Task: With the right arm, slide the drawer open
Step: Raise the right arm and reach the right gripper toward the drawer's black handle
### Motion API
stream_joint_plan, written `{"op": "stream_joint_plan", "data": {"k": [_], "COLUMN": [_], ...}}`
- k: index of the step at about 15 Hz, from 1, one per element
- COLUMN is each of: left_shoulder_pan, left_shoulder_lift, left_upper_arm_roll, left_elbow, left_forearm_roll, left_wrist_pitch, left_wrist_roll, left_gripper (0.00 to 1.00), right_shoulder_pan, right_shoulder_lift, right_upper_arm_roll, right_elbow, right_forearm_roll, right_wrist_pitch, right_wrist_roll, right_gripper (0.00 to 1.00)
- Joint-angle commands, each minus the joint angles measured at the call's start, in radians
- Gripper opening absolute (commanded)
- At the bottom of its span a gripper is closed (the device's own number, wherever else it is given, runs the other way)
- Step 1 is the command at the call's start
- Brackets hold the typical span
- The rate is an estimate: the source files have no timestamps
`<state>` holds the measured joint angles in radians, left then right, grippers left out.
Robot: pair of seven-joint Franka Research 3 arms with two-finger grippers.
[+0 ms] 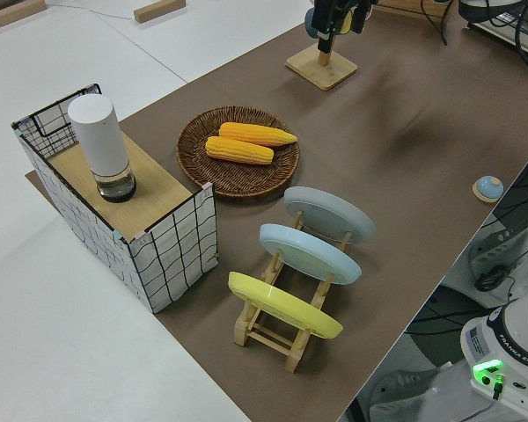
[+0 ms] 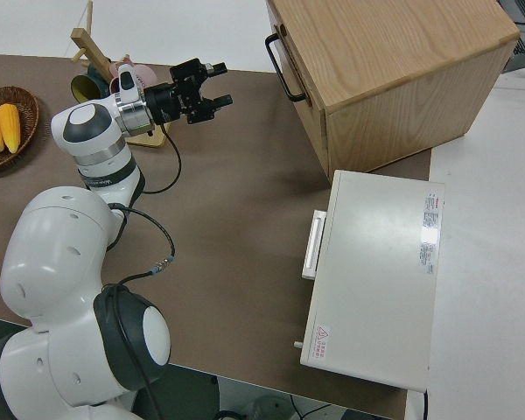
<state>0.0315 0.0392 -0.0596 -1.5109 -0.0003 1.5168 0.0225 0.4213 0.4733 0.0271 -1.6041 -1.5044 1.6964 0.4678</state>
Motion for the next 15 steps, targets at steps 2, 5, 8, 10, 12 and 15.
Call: {"op": "stream_joint_plan", "data": {"k": [2, 5, 8, 10, 12, 15], "left_shoulder_pan": [0.004, 0.004, 0.004, 0.004, 0.004, 0.004], "left_shoulder_lift": [0.011, 0.011, 0.011, 0.011, 0.011, 0.011], "left_upper_arm_roll": [-0.006, -0.006, -0.006, -0.006, -0.006, -0.006], "left_elbow": [0.026, 0.026, 0.026, 0.026, 0.026, 0.026], "left_forearm_roll": [0.017, 0.017, 0.017, 0.017, 0.017, 0.017], "left_wrist_pitch": [-0.020, -0.020, -0.020, -0.020, -0.020, -0.020], "left_wrist_roll": [0.010, 0.010, 0.010, 0.010, 0.010, 0.010], "left_gripper": [0.99, 0.99, 0.99, 0.99, 0.99, 0.99], "right_shoulder_pan": [-0.024, -0.041, -0.071, -0.090, -0.114, -0.142], "right_shoulder_lift": [0.016, 0.036, 0.056, 0.056, 0.054, 0.054], "right_upper_arm_roll": [-0.006, -0.006, -0.006, -0.007, -0.007, -0.007], "right_elbow": [-0.014, -0.014, -0.014, -0.014, -0.014, -0.010], "right_forearm_roll": [-0.111, -0.146, -0.201, -0.204, -0.214, -0.234], "right_wrist_pitch": [0.019, 0.020, 0.035, 0.060, 0.098, 0.129], "right_wrist_roll": [0.049, 0.064, 0.084, 0.084, 0.084, 0.074], "right_gripper": [0.979, 0.981, 0.983, 0.983, 0.983, 0.981]}}
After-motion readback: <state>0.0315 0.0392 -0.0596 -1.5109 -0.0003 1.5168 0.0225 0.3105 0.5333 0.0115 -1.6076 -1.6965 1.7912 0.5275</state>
